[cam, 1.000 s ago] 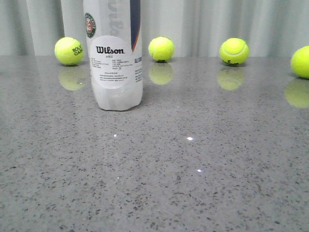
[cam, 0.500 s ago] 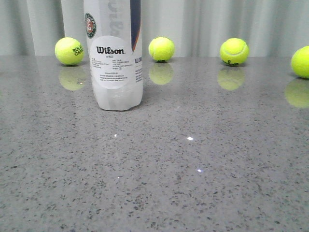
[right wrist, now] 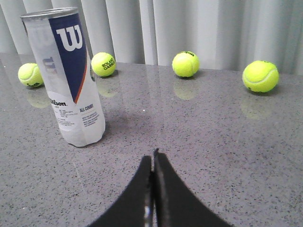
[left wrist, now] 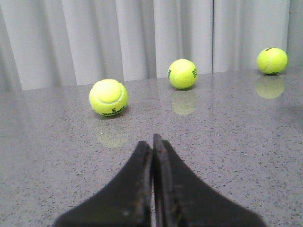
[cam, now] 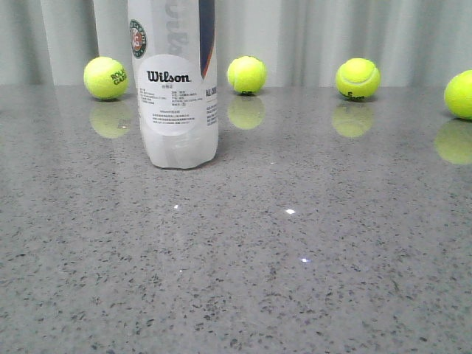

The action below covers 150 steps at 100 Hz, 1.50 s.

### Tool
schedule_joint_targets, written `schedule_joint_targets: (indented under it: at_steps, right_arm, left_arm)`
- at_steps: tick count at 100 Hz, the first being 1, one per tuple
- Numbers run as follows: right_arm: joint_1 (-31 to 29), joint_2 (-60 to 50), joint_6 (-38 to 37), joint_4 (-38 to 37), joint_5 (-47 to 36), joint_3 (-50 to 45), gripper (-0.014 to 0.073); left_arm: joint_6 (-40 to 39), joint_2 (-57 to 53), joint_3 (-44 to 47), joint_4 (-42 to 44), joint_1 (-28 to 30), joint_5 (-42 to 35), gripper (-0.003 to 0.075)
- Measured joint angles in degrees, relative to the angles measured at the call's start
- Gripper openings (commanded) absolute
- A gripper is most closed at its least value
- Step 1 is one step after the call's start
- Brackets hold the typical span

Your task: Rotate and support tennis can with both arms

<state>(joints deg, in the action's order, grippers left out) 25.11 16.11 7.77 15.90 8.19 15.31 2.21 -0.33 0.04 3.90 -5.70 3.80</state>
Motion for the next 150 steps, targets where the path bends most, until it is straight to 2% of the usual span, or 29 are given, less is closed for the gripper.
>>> schedule_joint_targets:
  at_steps: [13, 25, 41, 54, 68, 86, 108, 150]
  right_arm:
    - [0.0, 0.0, 0.0, 0.0, -0.3, -0.1, -0.0059]
    - [-1.1, 0.0, 0.0, 0.0, -4.1, -2.6, -0.0059]
    - [-6.7, -1.0, -0.3, -0.6, -11.6, -8.9, -0.0059]
    - [-11.9, -6.1, -3.6, -6.3, -14.2, -13.7, -0.0059]
    - [-18.9, -11.6, -9.9, -12.7, -14.0, -16.8, -0.0059]
    - [-25.7, -16.5, -11.9, -15.9, -7.7, -16.8, -0.0059]
    - [-26.4, -16.7, -12.1, -18.5, -2.7, -16.8, -0.0059]
    - [-26.4, -16.7, -12.1, -18.6, -2.4, -16.8, -0.0059]
  left_arm:
    - [0.0, 0.0, 0.0, 0.0, 0.0, 0.0, -0.0018]
    - [0.0, 0.0, 0.0, 0.0, 0.0, 0.0, -0.0018]
    - [0.0, 0.0, 0.0, 0.0, 0.0, 0.0, -0.0018]
    - [0.0, 0.0, 0.0, 0.0, 0.0, 0.0, -0.0018]
    - [0.0, 0.0, 0.0, 0.0, 0.0, 0.0, -0.0018]
    - [0.0, 0.0, 0.0, 0.0, 0.0, 0.0, -0.0018]
    - [0.0, 0.0, 0.0, 0.0, 0.1, -0.1, -0.0018]
    - [0.0, 0.0, 0.0, 0.0, 0.1, -0.2, -0.0018]
